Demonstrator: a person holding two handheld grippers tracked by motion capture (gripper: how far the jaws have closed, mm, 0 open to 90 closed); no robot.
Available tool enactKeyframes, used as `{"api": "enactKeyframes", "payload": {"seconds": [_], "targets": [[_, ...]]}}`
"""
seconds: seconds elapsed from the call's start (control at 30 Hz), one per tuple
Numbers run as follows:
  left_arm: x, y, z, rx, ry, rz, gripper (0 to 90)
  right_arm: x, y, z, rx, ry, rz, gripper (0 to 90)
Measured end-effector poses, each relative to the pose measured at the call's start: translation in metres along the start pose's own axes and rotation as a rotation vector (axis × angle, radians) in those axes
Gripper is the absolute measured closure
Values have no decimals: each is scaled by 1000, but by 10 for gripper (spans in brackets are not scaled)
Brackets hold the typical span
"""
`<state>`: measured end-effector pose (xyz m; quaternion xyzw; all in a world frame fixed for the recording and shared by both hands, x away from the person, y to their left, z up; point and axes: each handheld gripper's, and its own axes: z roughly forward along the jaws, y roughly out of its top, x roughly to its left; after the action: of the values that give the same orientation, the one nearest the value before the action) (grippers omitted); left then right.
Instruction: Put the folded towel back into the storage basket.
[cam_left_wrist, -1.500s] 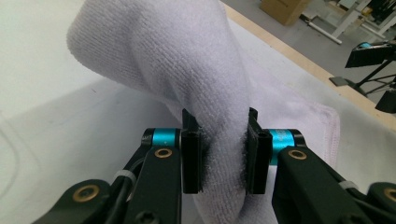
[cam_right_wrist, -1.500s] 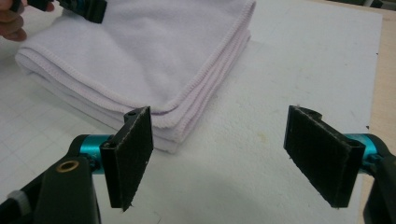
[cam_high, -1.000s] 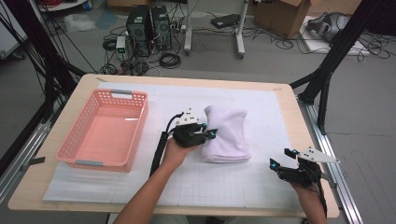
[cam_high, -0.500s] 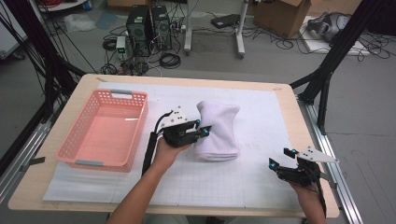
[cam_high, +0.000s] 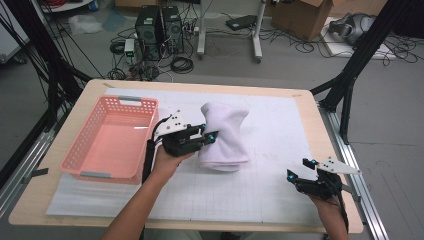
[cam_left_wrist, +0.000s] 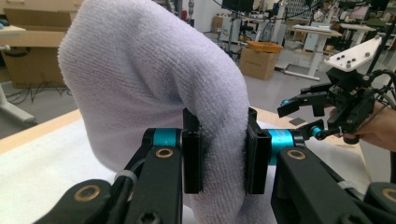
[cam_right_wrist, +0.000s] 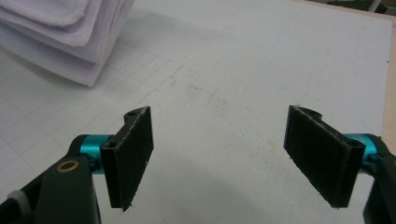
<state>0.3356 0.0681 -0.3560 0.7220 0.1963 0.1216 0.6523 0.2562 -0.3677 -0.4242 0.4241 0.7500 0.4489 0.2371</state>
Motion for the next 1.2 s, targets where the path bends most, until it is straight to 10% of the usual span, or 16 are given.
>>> {"api": "enactKeyframes", "payload": {"seconds": [1.2], "targets": [[36, 37, -107, -82, 114, 8, 736, 4, 1, 3, 9, -2, -1, 228]]}}
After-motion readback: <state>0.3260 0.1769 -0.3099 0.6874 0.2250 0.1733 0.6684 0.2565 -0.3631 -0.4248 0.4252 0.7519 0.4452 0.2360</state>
